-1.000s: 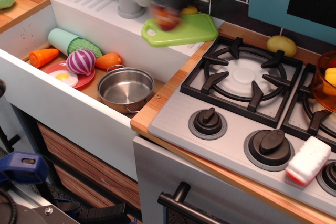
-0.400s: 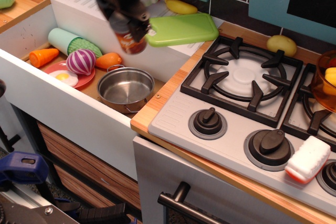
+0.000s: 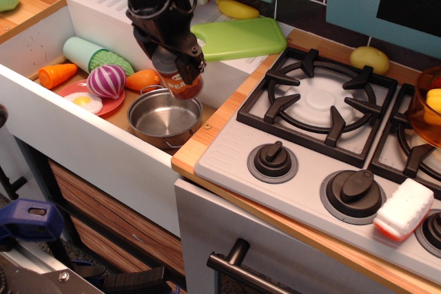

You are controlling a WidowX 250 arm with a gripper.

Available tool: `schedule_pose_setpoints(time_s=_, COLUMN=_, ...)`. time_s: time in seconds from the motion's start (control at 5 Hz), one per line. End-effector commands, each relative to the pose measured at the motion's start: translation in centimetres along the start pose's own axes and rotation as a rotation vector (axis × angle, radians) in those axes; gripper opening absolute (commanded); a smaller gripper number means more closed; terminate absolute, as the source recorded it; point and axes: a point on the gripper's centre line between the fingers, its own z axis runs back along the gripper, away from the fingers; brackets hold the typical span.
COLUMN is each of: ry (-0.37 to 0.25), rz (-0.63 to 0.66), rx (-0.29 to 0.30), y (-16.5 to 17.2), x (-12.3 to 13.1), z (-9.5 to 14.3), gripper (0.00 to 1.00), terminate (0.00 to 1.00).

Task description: Put can in pot

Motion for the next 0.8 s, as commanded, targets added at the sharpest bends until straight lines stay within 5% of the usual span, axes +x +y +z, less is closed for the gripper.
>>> schedule_pose_setpoints(time_s=0.0, ry=-0.031, rz=0.005, rx=0.009, y=0.84, x=0.51, z=0.28, gripper=1.00, terminate=0.00)
schedule_pose_setpoints(time_s=0.4, ry=-0.031, rz=0.005, rx=0.009, y=0.84, x=0.51, z=0.28, gripper=1.00, terminate=0.00)
schedule_pose_setpoints(time_s=0.6, ry=-0.031, rz=0.005, rx=0.009, y=0.84, x=0.51, z=0.28, gripper=1.00, terminate=1.00)
